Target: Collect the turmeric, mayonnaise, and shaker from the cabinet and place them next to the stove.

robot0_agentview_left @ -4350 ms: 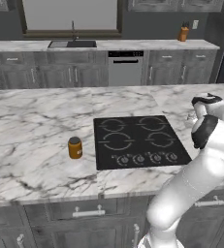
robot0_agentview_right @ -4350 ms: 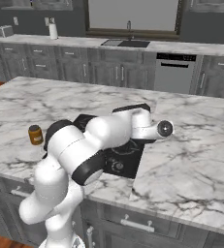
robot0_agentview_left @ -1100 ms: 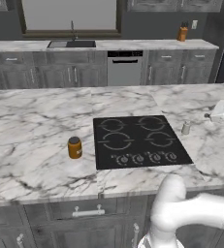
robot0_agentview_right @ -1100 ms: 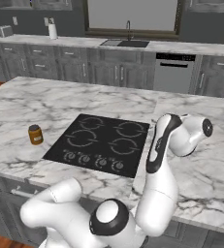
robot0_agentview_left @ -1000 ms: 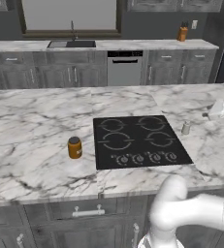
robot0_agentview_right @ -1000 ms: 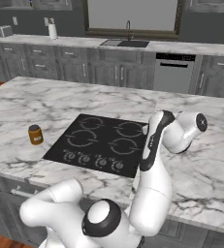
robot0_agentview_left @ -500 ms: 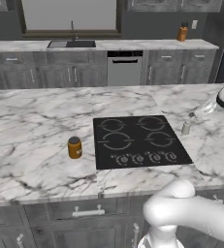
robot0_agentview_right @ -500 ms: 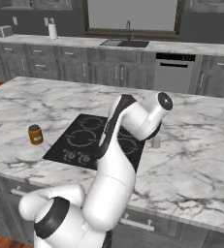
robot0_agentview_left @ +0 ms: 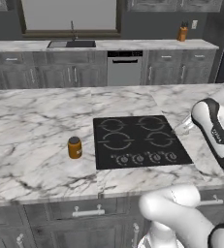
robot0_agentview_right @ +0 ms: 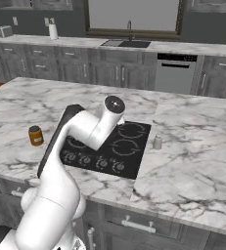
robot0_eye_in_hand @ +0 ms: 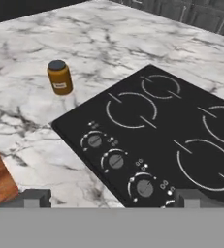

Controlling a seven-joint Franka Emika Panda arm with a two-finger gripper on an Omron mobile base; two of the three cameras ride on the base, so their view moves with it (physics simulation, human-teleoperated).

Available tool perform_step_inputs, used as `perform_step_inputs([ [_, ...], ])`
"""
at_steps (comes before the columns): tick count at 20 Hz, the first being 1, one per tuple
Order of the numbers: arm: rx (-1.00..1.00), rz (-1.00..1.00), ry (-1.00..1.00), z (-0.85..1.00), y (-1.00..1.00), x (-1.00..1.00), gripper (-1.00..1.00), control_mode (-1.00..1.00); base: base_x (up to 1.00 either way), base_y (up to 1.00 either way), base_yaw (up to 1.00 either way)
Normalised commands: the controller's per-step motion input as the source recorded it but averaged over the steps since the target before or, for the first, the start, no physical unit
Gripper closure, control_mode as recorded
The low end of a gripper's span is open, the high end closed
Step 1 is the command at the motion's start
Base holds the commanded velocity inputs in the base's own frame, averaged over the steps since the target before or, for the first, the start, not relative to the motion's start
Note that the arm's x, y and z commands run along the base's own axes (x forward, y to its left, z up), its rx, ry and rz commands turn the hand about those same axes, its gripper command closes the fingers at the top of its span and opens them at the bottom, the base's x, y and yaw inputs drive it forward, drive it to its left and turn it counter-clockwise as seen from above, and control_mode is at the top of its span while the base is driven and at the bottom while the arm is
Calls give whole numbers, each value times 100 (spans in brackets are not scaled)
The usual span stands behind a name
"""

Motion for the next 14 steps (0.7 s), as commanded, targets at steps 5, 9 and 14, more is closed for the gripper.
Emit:
perform_step_inputs([
  [5, -9, 6, -1, -18, 49, -49, -100, 100, -18, 8, 3],
  [9, 0, 0, 0, 0, 0, 0, -100, 100, -100, 59, 13],
  [14, 0, 0, 0, 0, 0, 0, -100, 100, -95, 98, 8],
])
